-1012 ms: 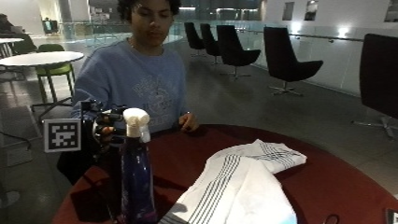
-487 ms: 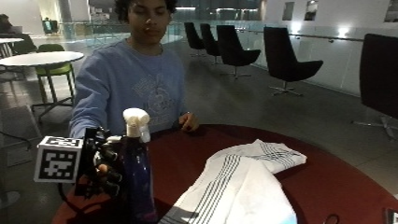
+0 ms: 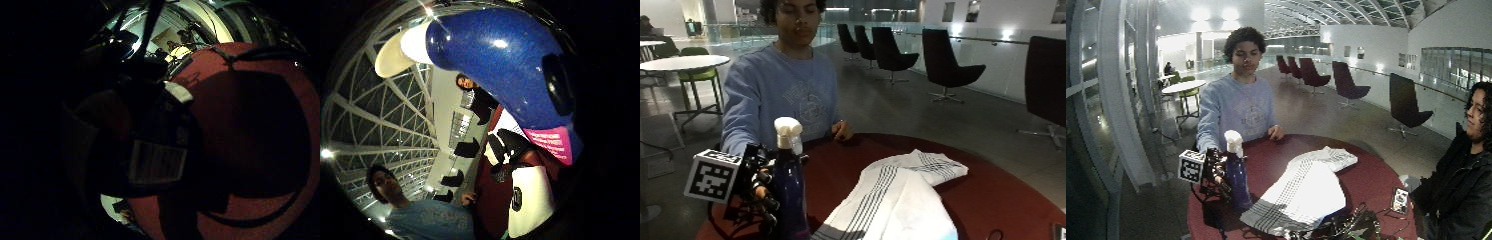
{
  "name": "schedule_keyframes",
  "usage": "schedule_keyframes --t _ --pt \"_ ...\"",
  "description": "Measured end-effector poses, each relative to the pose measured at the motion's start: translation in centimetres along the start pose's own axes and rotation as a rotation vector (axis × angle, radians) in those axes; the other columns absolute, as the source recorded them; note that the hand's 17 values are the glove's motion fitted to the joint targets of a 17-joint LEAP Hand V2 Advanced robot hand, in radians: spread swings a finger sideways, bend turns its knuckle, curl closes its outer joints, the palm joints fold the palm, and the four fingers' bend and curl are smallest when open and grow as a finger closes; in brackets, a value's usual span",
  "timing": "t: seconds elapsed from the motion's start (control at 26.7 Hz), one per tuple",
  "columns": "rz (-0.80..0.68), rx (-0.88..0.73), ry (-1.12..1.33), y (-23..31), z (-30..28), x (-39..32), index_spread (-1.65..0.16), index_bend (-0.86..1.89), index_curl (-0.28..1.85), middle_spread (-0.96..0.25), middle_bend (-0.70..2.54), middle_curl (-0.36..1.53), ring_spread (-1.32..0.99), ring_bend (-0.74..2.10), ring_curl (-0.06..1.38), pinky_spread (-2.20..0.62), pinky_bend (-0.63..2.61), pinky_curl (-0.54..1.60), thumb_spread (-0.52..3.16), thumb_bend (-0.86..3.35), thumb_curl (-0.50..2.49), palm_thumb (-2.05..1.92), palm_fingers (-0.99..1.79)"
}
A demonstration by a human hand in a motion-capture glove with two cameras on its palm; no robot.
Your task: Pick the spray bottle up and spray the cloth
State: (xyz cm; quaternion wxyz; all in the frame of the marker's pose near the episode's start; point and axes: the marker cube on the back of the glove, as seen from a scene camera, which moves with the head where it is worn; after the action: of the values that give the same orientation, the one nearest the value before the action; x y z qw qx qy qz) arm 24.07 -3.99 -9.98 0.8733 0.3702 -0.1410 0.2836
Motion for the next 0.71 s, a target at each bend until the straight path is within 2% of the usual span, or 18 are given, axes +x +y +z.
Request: schedule_keyframes --t 0.22,0.41,0.49,0.71 --pt "-0.006 0.037 0.021 -0.3 0.5 -0.1 -0.37 0.03 0.13 0.01 0.26 0.39 0.14 0.46 0.36 0.32 0.58 0.40 0.92 0.02 0.40 0.83 0.48" --pt "-0.010 0.011 -0.025 -0.7 0.3 -0.5 -0.34 0.10 0.15 0.00 0.29 0.40 0.14 0.51 0.36 0.33 0.51 0.37 0.89 0.07 0.47 0.96 0.61" --pt "-0.008 -0.071 -0.036 -0.7 0.2 -1.1 -0.33 0.11 0.16 -0.01 0.30 0.40 0.14 0.52 0.36 0.33 0.49 0.37 0.88 0.07 0.49 0.97 0.63" --pt "0.014 -0.462 -0.014 -0.2 0.1 -4.9 -0.32 0.12 0.18 -0.02 0.29 0.40 0.14 0.53 0.37 0.32 0.46 0.36 0.85 0.05 0.54 0.99 0.68"
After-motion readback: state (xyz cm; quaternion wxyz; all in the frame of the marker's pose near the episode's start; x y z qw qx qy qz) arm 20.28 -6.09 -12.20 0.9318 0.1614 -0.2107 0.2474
